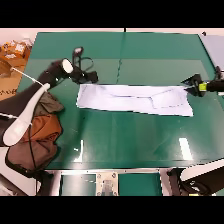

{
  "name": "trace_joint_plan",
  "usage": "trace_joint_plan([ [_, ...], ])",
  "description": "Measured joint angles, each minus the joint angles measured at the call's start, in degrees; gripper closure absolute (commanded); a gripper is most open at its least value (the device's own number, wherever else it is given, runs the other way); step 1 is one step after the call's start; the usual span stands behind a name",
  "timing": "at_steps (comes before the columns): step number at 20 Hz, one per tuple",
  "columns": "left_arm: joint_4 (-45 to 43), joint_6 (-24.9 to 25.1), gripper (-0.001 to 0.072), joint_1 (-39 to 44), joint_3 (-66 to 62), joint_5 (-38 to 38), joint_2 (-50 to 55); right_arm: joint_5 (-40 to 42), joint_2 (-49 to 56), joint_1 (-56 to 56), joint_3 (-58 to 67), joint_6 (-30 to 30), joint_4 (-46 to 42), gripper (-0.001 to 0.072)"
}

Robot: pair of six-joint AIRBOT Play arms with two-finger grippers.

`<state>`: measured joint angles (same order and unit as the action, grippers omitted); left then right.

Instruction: Fold the shirts.

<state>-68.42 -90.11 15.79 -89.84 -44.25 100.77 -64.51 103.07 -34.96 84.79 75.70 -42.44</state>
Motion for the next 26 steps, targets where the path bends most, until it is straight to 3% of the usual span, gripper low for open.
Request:
trace_joint_plan([
  [4, -1.8, -1.1, 0.0074, -5.4, -7.9, -9.4, -0.8, -5.7, 1.7, -7.9, 4.7, -6.9, -1.8, 0.0164],
  [5, -2.1, -1.7, 0.0354, -6.4, -9.4, -12.1, -0.9, -7.3, 2.4, -9.7, 5.2, -8.6, -2.2, 0.0159],
  [6, -1.7, -2.1, 0.0679, -7.1, -10.8, -14.6, -1.1, -8.7, 3.2, -10.9, 5.5, -10.1, -2.6, 0.0101],
  [9, -0.4, -2.4, 0.0657, -8.3, -12.7, -19.6, -1.1, -13.5, 6.8, -12.4, 6.1, -14.1, -2.8, 0.0099],
  [19, 3.5, -2.2, 0.0661, -9.0, -13.9, -24.4, -1.2, -22.9, 13.5, -3.3, 8.1, -21.0, -0.1, 0.0102],
  [20, 3.9, -1.8, 0.0676, -9.1, -13.9, -24.7, -1.2, -23.7, 13.6, -2.7, 8.8, -21.1, -0.5, 0.0201],
  [21, 4.4, -1.3, 0.0676, -9.1, -13.9, -24.9, -1.2, -24.2, 13.7, -2.3, 9.4, -21.0, -1.0, 0.0517],
  [22, 5.2, -0.8, 0.0676, -9.1, -13.9, -25.0, -1.2, -24.8, 13.9, -1.9, 9.9, -20.7, -1.9, 0.0582],
  [23, 6.0, -0.3, 0.0676, -8.9, -13.9, -24.9, -1.1, -26.1, 13.8, -1.7, 10.4, -20.4, -1.6, 0.0697],
  [26, 7.8, 1.4, 0.0677, -6.1, -13.9, -23.6, 0.0, -27.6, 13.3, -0.9, 11.2, -19.4, -0.8, 0.0696],
])
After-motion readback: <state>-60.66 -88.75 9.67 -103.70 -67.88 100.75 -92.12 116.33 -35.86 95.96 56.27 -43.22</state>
